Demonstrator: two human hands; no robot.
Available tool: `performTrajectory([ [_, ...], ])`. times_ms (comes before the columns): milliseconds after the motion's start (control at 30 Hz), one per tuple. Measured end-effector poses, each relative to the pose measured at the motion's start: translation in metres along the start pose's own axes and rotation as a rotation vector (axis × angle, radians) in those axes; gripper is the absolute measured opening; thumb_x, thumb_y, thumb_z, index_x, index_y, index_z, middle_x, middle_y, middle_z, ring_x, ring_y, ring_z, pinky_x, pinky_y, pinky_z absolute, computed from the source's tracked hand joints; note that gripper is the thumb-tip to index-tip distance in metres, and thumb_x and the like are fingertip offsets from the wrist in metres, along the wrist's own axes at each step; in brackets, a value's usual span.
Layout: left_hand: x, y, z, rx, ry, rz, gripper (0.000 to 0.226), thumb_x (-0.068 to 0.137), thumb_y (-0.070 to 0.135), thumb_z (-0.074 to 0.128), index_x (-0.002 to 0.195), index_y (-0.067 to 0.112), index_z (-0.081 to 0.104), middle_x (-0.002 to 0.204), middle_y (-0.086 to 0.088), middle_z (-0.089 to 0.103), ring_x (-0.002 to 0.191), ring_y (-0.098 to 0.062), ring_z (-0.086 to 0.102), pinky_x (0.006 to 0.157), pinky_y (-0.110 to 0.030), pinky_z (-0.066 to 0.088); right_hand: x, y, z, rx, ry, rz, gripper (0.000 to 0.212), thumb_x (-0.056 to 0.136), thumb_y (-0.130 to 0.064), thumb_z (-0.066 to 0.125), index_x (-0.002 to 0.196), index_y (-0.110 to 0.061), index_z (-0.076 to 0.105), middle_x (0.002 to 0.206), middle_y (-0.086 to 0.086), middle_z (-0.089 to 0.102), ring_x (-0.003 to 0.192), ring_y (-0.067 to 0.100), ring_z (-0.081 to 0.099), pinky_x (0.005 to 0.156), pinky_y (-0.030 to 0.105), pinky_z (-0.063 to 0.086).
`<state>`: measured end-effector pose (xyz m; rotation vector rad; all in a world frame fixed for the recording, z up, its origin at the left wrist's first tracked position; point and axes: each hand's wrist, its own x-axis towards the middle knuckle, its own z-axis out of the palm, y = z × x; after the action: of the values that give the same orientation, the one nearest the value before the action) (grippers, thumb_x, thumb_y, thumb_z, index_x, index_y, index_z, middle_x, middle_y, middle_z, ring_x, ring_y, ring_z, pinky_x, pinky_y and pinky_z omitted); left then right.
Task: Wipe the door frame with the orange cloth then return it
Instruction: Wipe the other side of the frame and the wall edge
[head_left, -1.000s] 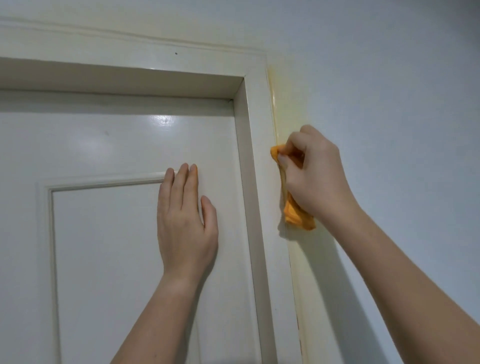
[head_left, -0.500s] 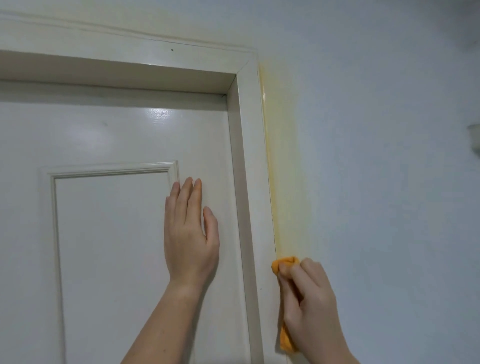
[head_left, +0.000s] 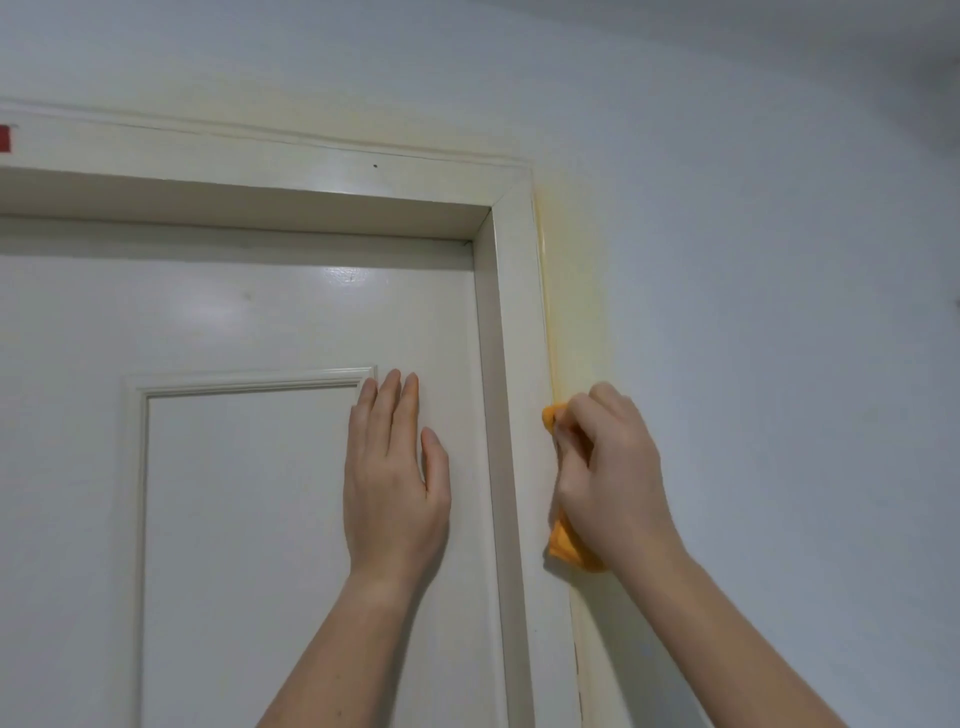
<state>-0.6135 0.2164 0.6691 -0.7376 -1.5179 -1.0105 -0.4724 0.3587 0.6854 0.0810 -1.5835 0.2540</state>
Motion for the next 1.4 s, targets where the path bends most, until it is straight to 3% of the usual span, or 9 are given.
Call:
performTrajectory([
  [167, 0.002, -0.001, 0.003, 0.015, 0.007, 0.003, 0.056, 0.113, 0.023, 0.044, 0.168, 0.019, 0.037, 0.177, 0.008, 0.03, 0.168, -0.007, 0.009, 0.137, -0.042, 0.021, 0.065, -0.001, -0.005, 0.033, -0.056, 0.062, 0.029, 0.096, 0.001, 0.066, 0.075, -0.01, 0.05, 0.079, -0.006, 0.043, 0.072, 0.016, 0.047, 0.062, 0.023, 0.037],
  [400, 0.011, -0.001, 0.002, 0.017, 0.006, 0.029, 0.056, 0.113, 0.026, 0.042, 0.168, 0.018, 0.039, 0.176, 0.005, 0.034, 0.168, -0.01, 0.013, 0.136, -0.044, 0.025, 0.136, -0.009, -0.004, -0.009, 0.0, 0.038, 0.018, 0.096, -0.004, 0.065, 0.081, -0.008, 0.057, 0.086, -0.004, 0.047, 0.078, 0.018, 0.05, 0.064, 0.02, 0.038],
  [533, 0.016, -0.001, 0.003, 0.014, 0.008, 0.03, 0.055, 0.113, 0.026, 0.04, 0.167, 0.017, 0.041, 0.175, 0.004, 0.037, 0.168, -0.011, 0.015, 0.136, -0.042, 0.024, 0.181, -0.015, -0.002, -0.026, 0.05, 0.032, 0.008, 0.095, -0.004, 0.064, 0.087, -0.005, 0.063, 0.094, 0.0, 0.052, 0.085, 0.019, 0.054, 0.069, 0.026, 0.043],
  [767, 0.02, 0.0, 0.002, 0.003, -0.016, 0.013, 0.056, 0.113, 0.023, 0.045, 0.169, 0.021, 0.037, 0.176, 0.009, 0.032, 0.167, -0.006, 0.009, 0.136, -0.039, 0.022, 0.19, -0.008, 0.006, 0.035, 0.139, 0.003, 0.015, 0.097, -0.01, 0.066, 0.083, -0.011, 0.062, 0.094, -0.002, 0.048, 0.09, 0.022, 0.056, 0.074, 0.025, 0.042],
  [900, 0.016, -0.002, 0.003, -0.007, -0.02, 0.001, 0.057, 0.113, 0.027, 0.042, 0.169, 0.024, 0.035, 0.177, 0.014, 0.029, 0.167, -0.003, 0.007, 0.135, -0.035, 0.02, 0.146, -0.002, 0.022, 0.038, 0.237, -0.043, 0.009, 0.103, -0.014, 0.063, 0.098, -0.012, 0.07, 0.099, -0.005, 0.05, 0.098, 0.025, 0.051, 0.086, 0.032, 0.045],
  [1067, 0.02, -0.006, 0.005, -0.027, 0.006, 0.002, 0.06, 0.111, 0.035, 0.038, 0.17, 0.03, 0.029, 0.177, 0.023, 0.02, 0.167, -0.001, 0.004, 0.131, -0.03, 0.014, 0.096, 0.0, 0.033, -0.053, 0.298, -0.076, 0.01, 0.103, -0.007, 0.063, 0.109, -0.013, 0.07, 0.097, -0.009, 0.045, 0.088, 0.021, 0.04, 0.075, 0.023, 0.031],
  [1267, 0.03, -0.008, 0.006, -0.071, 0.044, 0.028, 0.06, 0.111, 0.028, 0.045, 0.169, 0.031, 0.033, 0.174, 0.031, 0.017, 0.166, 0.0, 0.008, 0.129, -0.026, 0.014, 0.153, -0.002, 0.035, -0.015, 0.334, -0.091, 0.01, 0.102, -0.005, 0.063, 0.104, -0.012, 0.071, 0.1, -0.005, 0.051, 0.093, 0.025, 0.045, 0.083, 0.032, 0.043],
  [1400, 0.035, -0.011, 0.002, -0.098, 0.037, 0.069, 0.058, 0.11, 0.025, 0.043, 0.168, 0.028, 0.037, 0.175, 0.024, 0.025, 0.167, -0.003, 0.012, 0.132, -0.016, 0.011, 0.191, -0.027, 0.045, 0.035, 0.352, -0.025, 0.014, 0.102, -0.004, 0.058, 0.103, -0.011, 0.07, 0.105, -0.001, 0.054, 0.097, 0.026, 0.046, 0.085, 0.038, 0.044],
])
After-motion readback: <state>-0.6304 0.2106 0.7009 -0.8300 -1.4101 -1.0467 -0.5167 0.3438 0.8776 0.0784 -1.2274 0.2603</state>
